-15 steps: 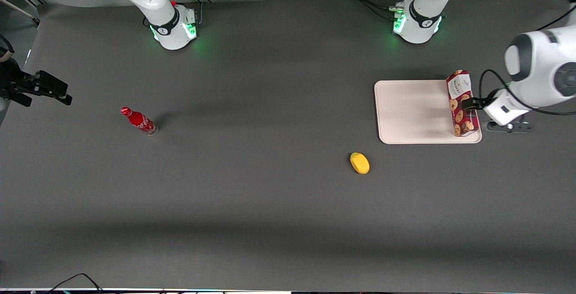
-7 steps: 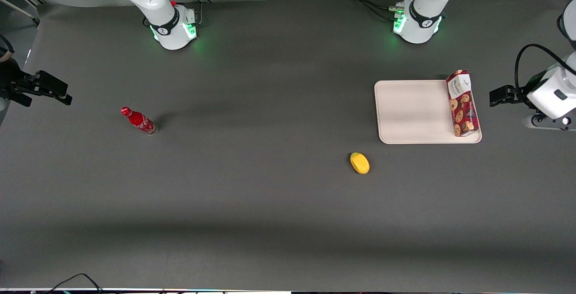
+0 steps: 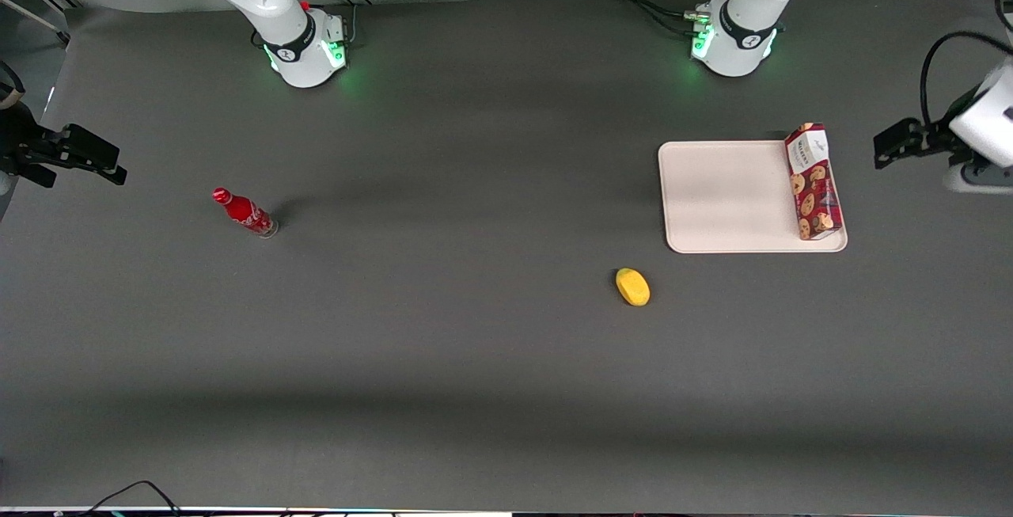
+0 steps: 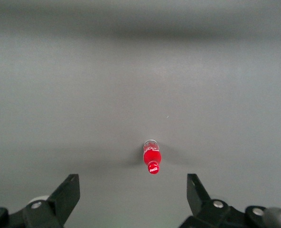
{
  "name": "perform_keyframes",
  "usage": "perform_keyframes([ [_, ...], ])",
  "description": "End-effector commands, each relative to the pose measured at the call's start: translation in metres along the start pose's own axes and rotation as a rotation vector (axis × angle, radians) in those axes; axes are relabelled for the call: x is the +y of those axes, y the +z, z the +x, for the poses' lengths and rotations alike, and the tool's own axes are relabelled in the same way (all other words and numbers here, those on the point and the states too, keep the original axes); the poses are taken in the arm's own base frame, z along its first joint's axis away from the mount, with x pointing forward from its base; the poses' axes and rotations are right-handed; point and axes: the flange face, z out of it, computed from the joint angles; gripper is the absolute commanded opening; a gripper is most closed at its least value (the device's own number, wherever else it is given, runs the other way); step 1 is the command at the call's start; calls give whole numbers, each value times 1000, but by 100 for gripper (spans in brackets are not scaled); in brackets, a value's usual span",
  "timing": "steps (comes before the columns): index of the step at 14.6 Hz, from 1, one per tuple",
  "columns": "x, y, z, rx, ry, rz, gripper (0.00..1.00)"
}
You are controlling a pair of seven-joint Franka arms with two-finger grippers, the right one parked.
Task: Place red cookie box on tray
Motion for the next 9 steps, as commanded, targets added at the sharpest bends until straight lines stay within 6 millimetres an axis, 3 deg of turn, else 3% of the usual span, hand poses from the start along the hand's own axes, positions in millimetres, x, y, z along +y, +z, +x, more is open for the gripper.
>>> perform_keyframes([
  [1,18,18,-24,38,8,5,100],
  [9,26,30,-1,44,9,-31,100],
])
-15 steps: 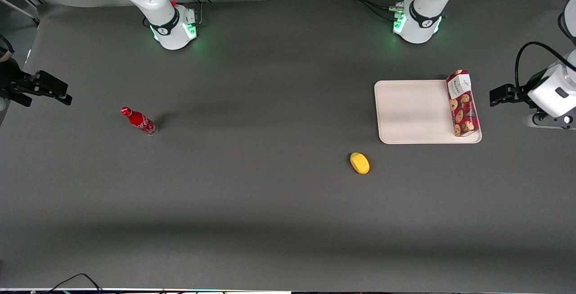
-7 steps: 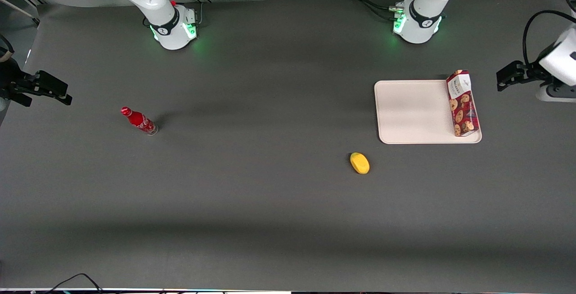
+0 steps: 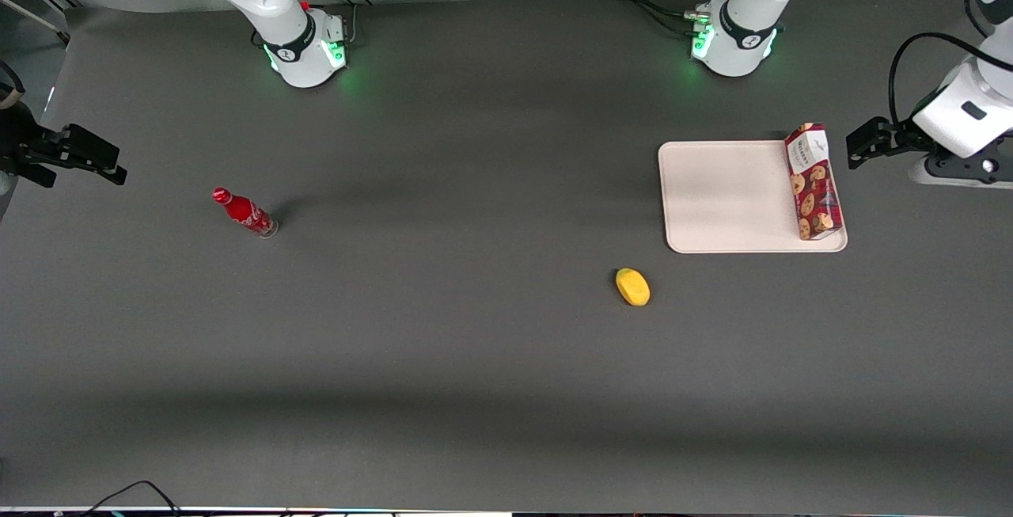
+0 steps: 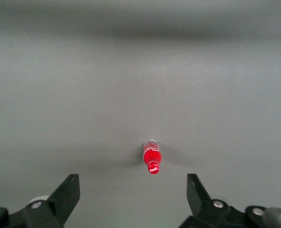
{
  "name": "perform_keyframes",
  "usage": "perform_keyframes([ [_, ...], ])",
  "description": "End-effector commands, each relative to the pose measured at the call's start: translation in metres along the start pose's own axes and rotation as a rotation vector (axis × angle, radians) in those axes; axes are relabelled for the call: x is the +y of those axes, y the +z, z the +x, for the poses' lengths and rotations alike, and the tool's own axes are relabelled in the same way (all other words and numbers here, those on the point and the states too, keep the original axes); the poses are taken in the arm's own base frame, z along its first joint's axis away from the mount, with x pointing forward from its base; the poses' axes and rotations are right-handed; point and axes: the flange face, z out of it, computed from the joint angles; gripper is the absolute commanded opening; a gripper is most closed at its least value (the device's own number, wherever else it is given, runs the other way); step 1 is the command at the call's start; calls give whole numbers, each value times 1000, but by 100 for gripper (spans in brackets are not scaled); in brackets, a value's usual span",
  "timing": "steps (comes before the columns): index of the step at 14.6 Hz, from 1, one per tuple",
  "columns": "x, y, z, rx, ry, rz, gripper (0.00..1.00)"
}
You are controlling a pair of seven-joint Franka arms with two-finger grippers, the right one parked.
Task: Place red cookie box on tray
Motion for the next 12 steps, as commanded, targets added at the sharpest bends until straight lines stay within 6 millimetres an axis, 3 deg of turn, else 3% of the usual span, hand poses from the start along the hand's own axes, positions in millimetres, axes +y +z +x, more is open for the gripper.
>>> perform_keyframes([
  [1,6,1,8,2,-5,-12,100],
  [6,8,-6,16,3,-2,-32,100],
  [12,9,-32,11,-30,-4,-62,100],
])
